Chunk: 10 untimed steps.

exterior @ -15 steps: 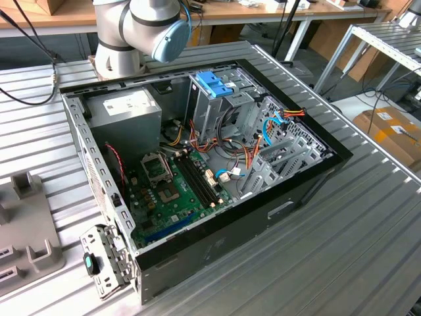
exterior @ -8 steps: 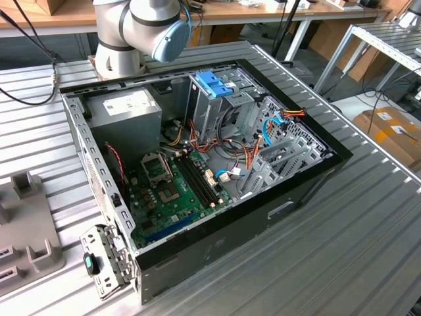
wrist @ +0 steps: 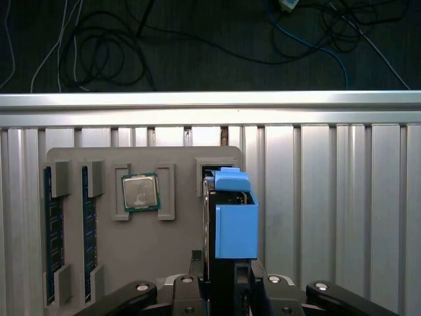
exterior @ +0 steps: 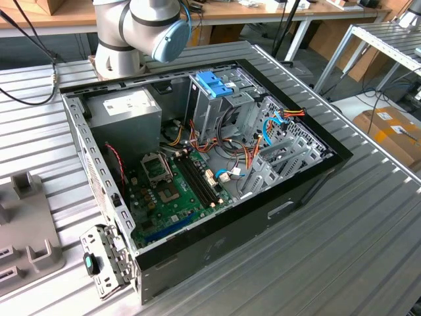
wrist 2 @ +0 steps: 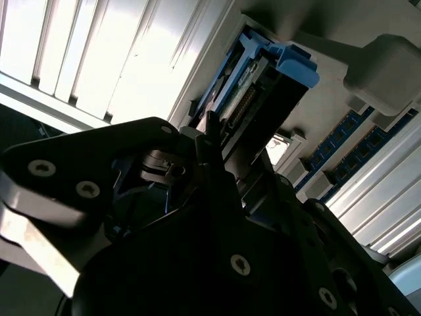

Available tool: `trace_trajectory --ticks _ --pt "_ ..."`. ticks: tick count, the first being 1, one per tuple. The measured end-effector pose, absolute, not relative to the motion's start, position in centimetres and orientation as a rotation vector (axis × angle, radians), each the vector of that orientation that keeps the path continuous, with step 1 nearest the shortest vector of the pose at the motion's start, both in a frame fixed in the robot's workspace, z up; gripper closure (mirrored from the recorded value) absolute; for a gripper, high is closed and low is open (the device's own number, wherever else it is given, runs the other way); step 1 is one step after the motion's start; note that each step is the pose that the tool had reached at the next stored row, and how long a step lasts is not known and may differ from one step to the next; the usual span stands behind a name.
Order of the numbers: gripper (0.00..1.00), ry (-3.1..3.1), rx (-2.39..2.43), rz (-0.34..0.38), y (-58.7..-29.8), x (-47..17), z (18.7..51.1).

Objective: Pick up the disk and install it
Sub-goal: 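Pick up the disk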

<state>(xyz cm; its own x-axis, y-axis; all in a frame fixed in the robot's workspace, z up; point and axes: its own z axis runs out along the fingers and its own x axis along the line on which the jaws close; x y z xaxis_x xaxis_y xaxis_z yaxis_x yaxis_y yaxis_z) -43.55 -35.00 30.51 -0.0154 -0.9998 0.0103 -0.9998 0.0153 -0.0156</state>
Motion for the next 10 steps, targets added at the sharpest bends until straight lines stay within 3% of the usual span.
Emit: trace_trajectory --ticks 10 --pt "0.65 2.236 -2.202 -0.029 -35.00 -43.55 30.49"
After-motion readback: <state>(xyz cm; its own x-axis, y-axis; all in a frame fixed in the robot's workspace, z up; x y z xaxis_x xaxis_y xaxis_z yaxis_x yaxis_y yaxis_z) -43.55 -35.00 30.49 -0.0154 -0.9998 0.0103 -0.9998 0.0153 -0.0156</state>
